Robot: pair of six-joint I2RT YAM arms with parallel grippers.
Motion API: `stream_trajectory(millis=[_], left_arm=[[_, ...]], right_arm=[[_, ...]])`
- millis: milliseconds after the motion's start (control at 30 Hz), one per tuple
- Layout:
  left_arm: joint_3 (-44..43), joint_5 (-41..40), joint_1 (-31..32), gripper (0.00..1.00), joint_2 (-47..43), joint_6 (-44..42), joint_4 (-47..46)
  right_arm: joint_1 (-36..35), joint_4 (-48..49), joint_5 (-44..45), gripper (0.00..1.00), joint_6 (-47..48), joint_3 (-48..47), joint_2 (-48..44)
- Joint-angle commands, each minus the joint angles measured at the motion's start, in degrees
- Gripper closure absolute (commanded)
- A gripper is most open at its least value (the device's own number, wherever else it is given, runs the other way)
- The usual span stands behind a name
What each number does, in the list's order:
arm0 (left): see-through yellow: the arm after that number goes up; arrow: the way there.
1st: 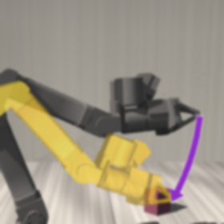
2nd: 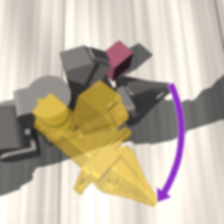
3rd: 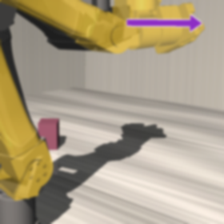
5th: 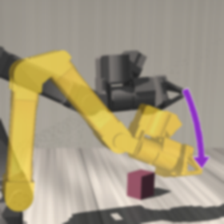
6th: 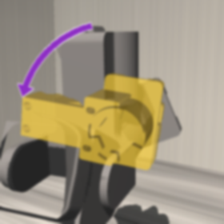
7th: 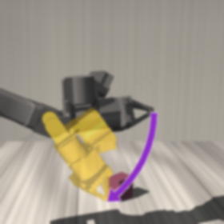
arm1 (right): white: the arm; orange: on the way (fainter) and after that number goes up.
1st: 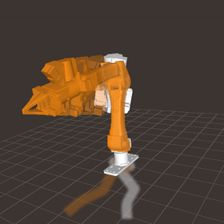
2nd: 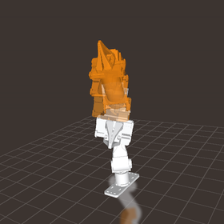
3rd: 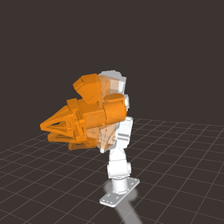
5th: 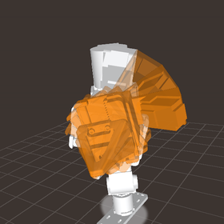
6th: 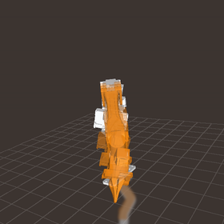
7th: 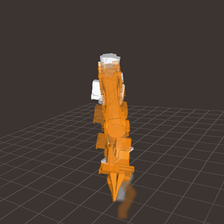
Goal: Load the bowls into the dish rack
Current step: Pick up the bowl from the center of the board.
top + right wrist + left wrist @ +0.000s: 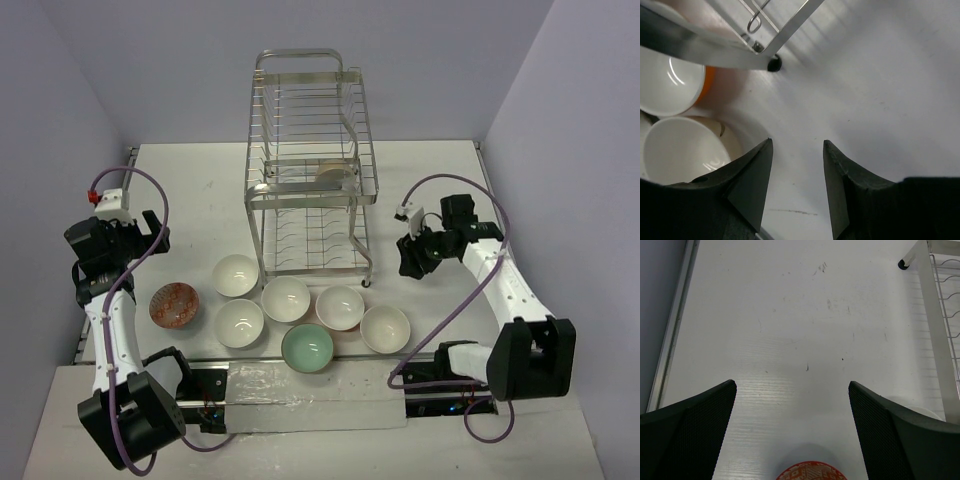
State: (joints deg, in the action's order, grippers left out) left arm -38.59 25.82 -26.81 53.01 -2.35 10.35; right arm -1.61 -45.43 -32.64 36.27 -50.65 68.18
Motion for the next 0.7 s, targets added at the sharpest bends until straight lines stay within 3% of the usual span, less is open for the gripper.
stream_trajectory(millis=[0, 667], left_arm=[[-0.52, 1.95, -0.17, 0.01, -1.16, -0.29, -0.33], [-0.26, 2.21, -0.17, 0.01, -0.63, -0.73, -0.07]], right_arm=[[0.11, -7.82, -2.95, 0.48, 6.95, -1.03, 2.65], [-1.81, -21.19, -7.26, 0.47, 19.36, -0.77, 7.23]])
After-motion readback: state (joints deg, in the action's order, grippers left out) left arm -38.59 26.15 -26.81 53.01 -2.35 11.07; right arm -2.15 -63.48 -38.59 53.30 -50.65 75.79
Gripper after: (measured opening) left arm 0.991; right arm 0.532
